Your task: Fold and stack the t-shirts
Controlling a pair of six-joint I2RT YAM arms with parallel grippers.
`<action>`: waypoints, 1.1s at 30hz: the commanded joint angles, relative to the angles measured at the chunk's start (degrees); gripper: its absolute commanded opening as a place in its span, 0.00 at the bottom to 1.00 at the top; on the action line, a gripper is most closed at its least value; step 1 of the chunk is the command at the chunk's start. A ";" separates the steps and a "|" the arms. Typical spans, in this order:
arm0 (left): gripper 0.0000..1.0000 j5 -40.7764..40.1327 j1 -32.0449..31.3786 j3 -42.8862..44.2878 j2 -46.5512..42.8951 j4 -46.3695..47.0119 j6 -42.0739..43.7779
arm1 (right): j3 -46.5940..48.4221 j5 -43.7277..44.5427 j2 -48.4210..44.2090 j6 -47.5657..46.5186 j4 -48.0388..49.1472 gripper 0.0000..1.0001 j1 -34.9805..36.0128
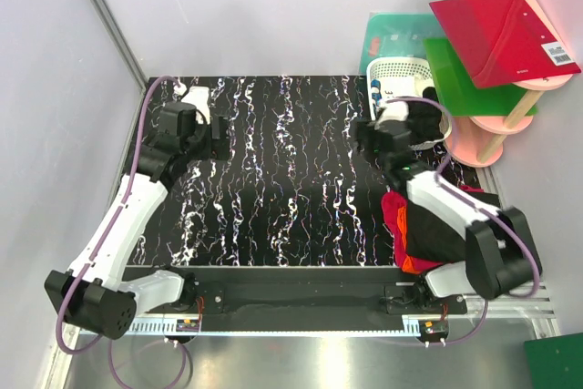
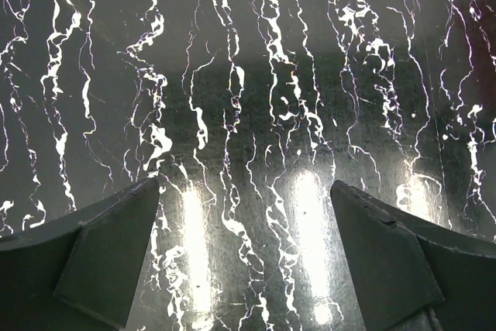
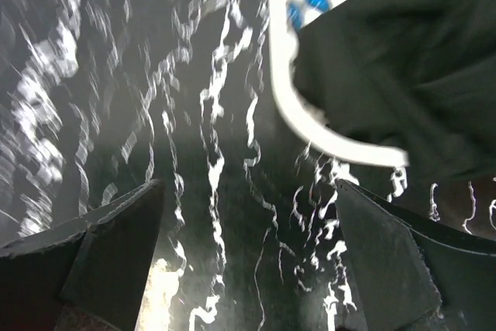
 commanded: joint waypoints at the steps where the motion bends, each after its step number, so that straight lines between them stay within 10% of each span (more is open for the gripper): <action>1: 0.99 -0.86 0.14 -1.14 -3.48 3.43 1.49 | 6.37 13.22 5.06 -11.55 0.06 1.00 9.00; 15: 0.99 -8.86 0.14 0.17 0.82 -1.31 0.08 | 17.01 32.56 16.67 -19.05 5.25 0.96 10.51; 21: 0.99 -10.70 0.14 -0.27 0.73 -1.49 -0.18 | 25.96 21.59 18.60 -8.35 -3.35 1.00 -1.43; 33: 0.99 -10.44 0.14 -0.27 1.61 -2.02 -0.27 | 48.14 28.44 36.81 -13.08 -16.98 1.00 -3.20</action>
